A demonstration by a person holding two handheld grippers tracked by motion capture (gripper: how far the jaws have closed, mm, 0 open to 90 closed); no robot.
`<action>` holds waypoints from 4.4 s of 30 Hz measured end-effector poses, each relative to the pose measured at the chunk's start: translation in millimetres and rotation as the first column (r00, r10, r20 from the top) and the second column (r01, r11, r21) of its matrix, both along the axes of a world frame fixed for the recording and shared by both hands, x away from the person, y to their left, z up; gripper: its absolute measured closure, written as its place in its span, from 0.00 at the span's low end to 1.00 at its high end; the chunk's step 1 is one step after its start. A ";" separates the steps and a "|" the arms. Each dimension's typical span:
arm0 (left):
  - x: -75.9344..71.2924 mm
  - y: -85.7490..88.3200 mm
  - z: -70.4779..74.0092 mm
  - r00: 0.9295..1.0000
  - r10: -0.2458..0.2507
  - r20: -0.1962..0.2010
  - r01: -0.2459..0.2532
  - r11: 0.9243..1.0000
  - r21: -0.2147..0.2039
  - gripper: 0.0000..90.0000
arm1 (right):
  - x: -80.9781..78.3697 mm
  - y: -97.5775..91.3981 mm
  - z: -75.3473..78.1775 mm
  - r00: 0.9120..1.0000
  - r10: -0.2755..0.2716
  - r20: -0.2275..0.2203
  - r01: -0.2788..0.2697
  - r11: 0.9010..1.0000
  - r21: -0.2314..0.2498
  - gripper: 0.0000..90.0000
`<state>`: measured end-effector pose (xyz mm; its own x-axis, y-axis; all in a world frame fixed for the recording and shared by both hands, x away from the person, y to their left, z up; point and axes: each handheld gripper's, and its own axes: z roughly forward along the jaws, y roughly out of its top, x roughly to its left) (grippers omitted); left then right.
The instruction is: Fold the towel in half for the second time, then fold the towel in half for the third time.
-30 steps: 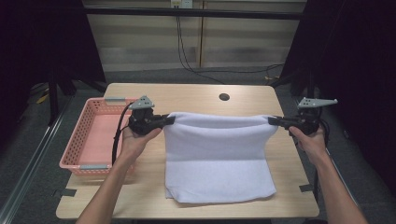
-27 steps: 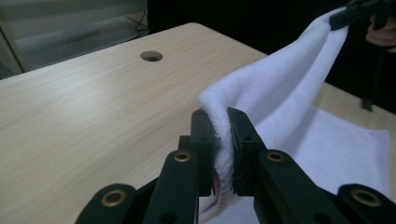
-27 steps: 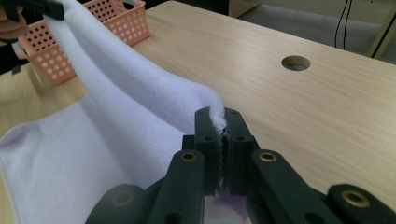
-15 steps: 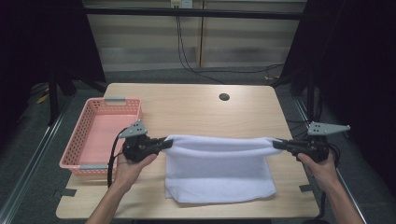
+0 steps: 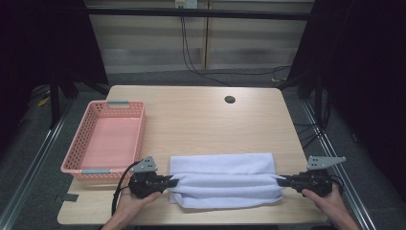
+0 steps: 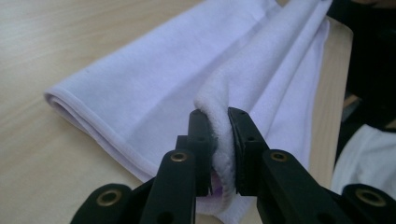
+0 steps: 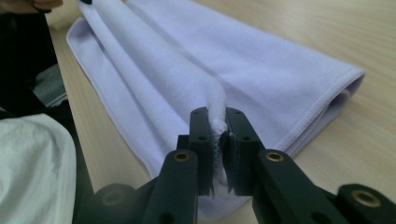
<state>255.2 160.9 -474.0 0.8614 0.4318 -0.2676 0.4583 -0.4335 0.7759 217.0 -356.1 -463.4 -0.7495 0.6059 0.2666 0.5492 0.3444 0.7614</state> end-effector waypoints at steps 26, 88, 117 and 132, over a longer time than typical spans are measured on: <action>17.8 -5.5 8.6 1.000 0.013 -0.003 -0.013 0.999 -0.050 0.74 | -1.5 17.8 -10.7 0.998 -0.051 -0.029 0.048 0.996 -0.076 0.61; 110.5 -36.1 -0.2 0.980 0.193 -0.040 -0.194 0.981 -0.009 0.48 | 34.4 275.0 -32.5 0.958 0.286 -0.032 -0.287 0.952 -0.104 0.31; 121.0 -28.3 -6.0 0.955 0.296 -0.006 -0.296 0.954 0.045 0.44 | 37.3 269.5 -36.5 0.976 0.204 0.070 -0.190 0.966 -0.174 0.88; 125.2 -37.0 -27.0 0.972 0.214 -0.093 -0.206 0.975 0.087 0.46 | 42.8 260.4 -26.2 0.980 0.198 0.010 -0.197 0.977 -0.087 0.89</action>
